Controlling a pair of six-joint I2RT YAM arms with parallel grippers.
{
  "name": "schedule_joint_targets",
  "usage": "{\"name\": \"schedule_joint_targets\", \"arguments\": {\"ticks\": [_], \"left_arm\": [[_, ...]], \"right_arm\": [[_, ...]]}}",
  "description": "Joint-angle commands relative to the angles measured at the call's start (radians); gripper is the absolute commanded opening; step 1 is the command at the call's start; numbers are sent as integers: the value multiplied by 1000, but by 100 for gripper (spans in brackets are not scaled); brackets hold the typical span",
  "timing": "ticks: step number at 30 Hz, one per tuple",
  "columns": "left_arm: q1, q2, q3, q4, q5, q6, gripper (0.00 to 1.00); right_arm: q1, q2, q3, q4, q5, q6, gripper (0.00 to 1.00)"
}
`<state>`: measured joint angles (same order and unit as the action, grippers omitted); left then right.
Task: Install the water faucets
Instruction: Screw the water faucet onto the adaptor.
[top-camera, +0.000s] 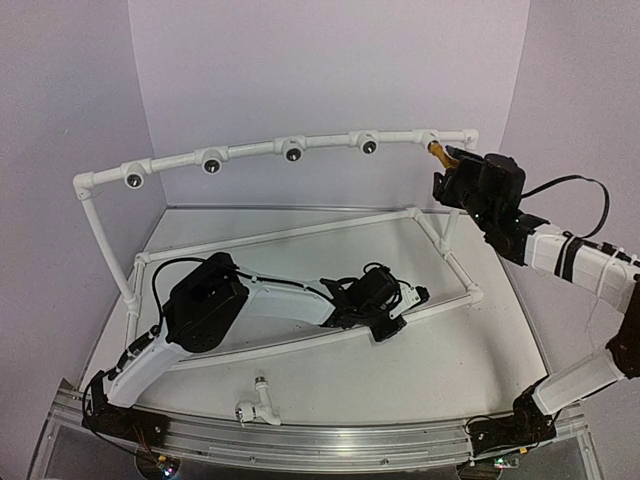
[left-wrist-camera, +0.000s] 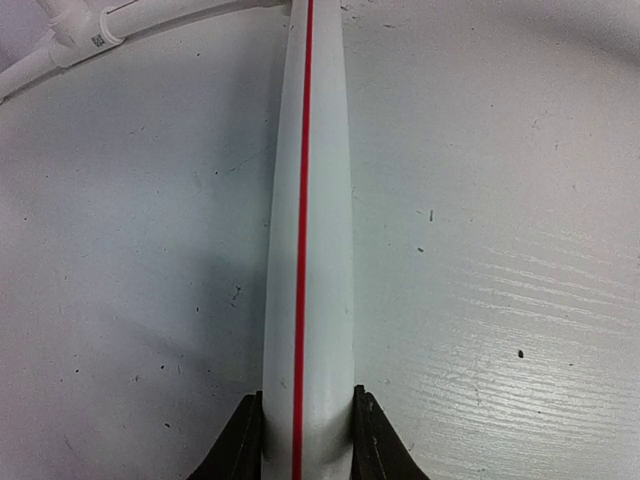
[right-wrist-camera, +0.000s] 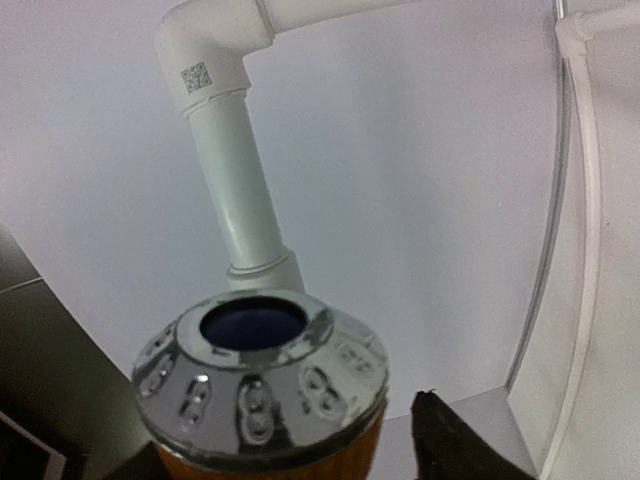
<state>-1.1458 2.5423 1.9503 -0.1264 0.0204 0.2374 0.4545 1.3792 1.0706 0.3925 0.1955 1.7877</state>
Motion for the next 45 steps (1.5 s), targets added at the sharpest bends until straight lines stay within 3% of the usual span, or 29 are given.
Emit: {"name": "schedule_joint_targets", "arguments": {"ticks": [1, 10, 16, 19, 21, 25, 31, 35, 37, 45], "left_arm": [[-90, 127, -75, -346, 116, -4, 0], [-90, 138, -57, -346, 100, -15, 0], [-86, 142, -52, -347, 106, -14, 0], [-84, 145, -49, -348, 108, -15, 0], [-84, 147, -48, -349, 107, -17, 0], [-84, 152, -42, -352, 104, -21, 0], [-84, 163, -24, -364, 104, -18, 0], [-80, 164, -24, -368, 104, -20, 0], [-80, 164, -25, -368, 104, -21, 0], [-75, 162, -33, -368, 109, -23, 0]], "right_arm": [[19, -9, -2, -154, 38, -409, 98], [26, -245, -213, -97, -154, -934, 98], [26, -342, -150, -322, -408, -1254, 98], [26, -392, -86, -562, -473, -1489, 98], [26, -425, -27, -745, -447, -1699, 98], [26, -478, 47, -952, -179, -2126, 98], [27, -518, -74, -790, 7, -2916, 98], [26, -512, -173, -466, -4, -3298, 98], [26, -460, -155, -412, -13, -3367, 98], [26, -363, -128, -249, -28, -3388, 95]]}}
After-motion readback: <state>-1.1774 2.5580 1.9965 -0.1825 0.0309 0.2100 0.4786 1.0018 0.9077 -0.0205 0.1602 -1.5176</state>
